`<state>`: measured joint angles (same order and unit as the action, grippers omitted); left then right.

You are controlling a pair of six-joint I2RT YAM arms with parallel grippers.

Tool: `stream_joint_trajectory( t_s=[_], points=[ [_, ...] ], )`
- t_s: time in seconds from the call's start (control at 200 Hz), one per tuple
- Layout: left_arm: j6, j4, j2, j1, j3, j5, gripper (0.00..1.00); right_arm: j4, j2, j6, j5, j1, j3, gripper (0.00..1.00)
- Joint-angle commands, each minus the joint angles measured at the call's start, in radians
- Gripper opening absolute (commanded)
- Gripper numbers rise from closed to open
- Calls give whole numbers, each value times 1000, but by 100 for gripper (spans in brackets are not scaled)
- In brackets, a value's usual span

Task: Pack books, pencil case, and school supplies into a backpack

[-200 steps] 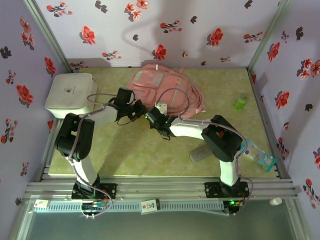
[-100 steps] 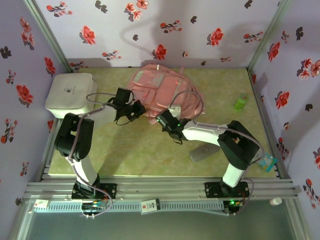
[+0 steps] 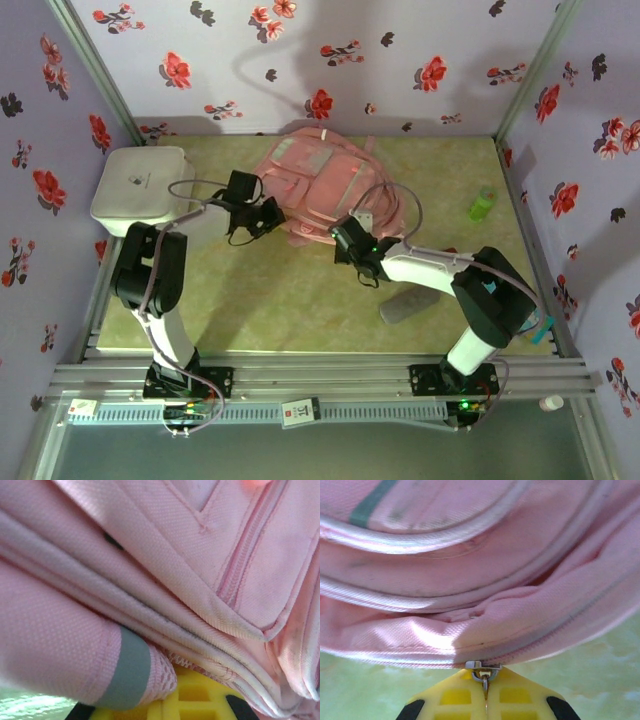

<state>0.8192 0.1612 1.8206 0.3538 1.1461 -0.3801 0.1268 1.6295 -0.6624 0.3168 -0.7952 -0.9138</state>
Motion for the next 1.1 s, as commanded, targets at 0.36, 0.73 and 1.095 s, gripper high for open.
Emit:
stream_joint_trajectory(
  t_s=[0.36,0.73,1.095],
  points=[
    [-92,58,-65,-110,42,183,56,-206,221,43,-376,4,-188,0],
    [208,-232,-91,-44,-161,-64,67,-219,288,29,-442,3,-251,0],
    [369,-378,-27,8,-252,10,49,-225,277,-3,-444,4,-225,0]
  ],
)
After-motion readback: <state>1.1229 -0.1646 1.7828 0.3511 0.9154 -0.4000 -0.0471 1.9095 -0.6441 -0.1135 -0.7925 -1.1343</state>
